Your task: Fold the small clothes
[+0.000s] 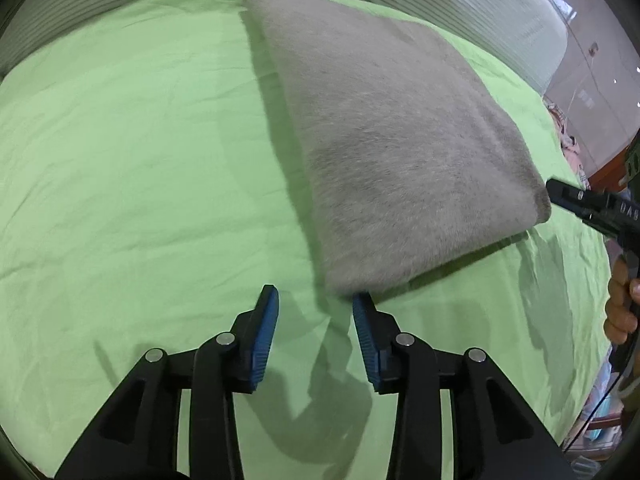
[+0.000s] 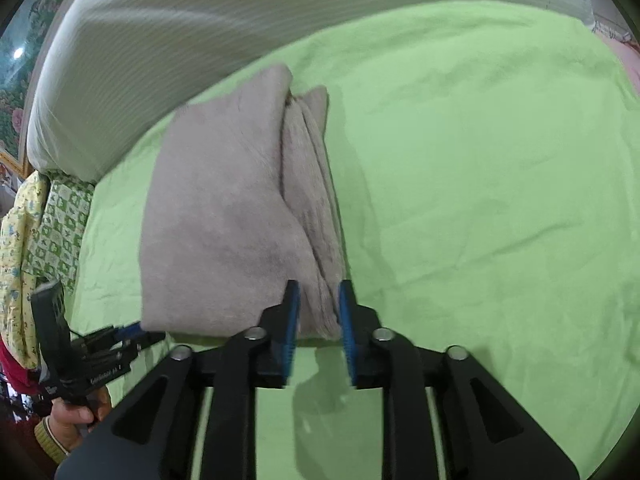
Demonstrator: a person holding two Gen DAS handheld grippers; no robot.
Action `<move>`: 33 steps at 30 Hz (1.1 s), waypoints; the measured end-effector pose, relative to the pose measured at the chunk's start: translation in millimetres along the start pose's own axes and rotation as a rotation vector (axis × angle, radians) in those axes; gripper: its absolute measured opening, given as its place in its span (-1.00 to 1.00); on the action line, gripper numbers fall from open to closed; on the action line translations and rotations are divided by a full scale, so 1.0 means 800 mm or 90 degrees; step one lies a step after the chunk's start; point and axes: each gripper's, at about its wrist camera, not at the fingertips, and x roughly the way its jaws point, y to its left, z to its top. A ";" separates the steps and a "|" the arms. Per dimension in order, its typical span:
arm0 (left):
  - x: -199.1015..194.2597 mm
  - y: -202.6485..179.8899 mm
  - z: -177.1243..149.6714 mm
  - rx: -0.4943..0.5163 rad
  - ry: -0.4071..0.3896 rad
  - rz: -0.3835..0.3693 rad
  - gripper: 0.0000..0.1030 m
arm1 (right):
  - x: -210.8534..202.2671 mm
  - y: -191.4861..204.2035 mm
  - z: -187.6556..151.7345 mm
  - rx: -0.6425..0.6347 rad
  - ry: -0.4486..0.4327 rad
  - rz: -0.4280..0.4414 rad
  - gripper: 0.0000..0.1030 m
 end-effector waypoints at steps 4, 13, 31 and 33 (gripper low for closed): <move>-0.011 0.018 -0.003 -0.035 -0.004 -0.013 -0.17 | -0.012 0.007 0.017 0.011 -0.040 0.012 -0.04; -0.024 0.030 0.039 -0.125 -0.042 -0.050 0.15 | 0.020 0.032 0.054 0.003 -0.036 0.045 0.00; 0.016 0.013 0.128 -0.149 -0.046 -0.082 0.41 | 0.069 0.015 0.092 0.011 -0.028 0.026 0.12; 0.025 0.015 0.139 -0.156 -0.040 -0.088 0.48 | 0.070 0.015 0.100 0.020 -0.033 0.053 0.12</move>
